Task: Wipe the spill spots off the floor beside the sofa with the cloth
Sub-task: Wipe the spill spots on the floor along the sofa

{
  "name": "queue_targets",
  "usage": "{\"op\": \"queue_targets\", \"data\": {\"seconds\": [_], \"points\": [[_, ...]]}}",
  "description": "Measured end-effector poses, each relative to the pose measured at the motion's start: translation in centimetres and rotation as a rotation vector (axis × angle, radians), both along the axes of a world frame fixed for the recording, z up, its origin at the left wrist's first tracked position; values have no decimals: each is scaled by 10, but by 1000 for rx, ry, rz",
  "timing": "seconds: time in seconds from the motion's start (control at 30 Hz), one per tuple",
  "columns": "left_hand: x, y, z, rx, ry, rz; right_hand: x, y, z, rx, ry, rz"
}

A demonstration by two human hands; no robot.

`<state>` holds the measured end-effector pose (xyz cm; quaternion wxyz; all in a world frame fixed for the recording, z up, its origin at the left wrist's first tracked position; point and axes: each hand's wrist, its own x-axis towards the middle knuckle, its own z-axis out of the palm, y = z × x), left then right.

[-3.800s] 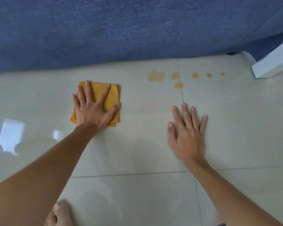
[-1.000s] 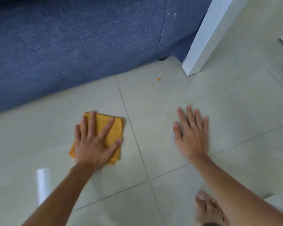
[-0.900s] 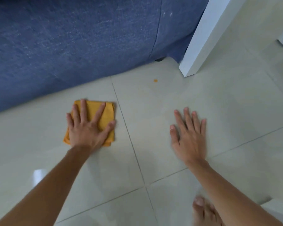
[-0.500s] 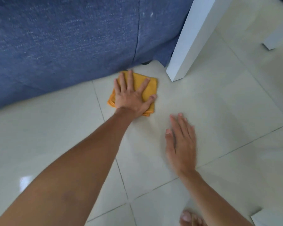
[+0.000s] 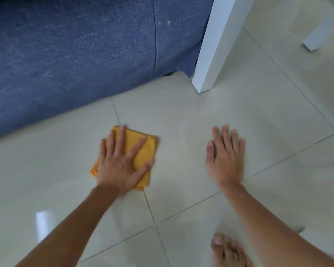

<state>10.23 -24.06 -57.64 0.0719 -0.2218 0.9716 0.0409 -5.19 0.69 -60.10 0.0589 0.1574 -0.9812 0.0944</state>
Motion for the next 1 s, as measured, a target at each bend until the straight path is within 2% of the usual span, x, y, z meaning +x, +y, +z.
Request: {"op": "queue_targets", "data": {"seconds": [0.1, 0.2, 0.3, 0.4, 0.53, 0.67, 1.0], "points": [[-50, -30, -3, 11, 25, 202, 1, -1, -1, -1, 12, -7], [-110, -32, -4, 58, 41, 265, 0, -1, -5, -1, 47, -13], [-154, -1, -5, 57, 40, 169, -2, 1, -7, -28, 67, -12], [-163, 41, -5, 77, 36, 23, -3, 0, -4, -92, 34, -20], [-120, 97, -1, 114, 28, -176, -12, -7, 15, -279, -176, -107], [-40, 121, 0, 173, 60, -217, 14, -30, 32, -283, -249, -43], [147, 19, 4, 98, 97, 212, 169, -148, 31, -251, -257, 378]]}}
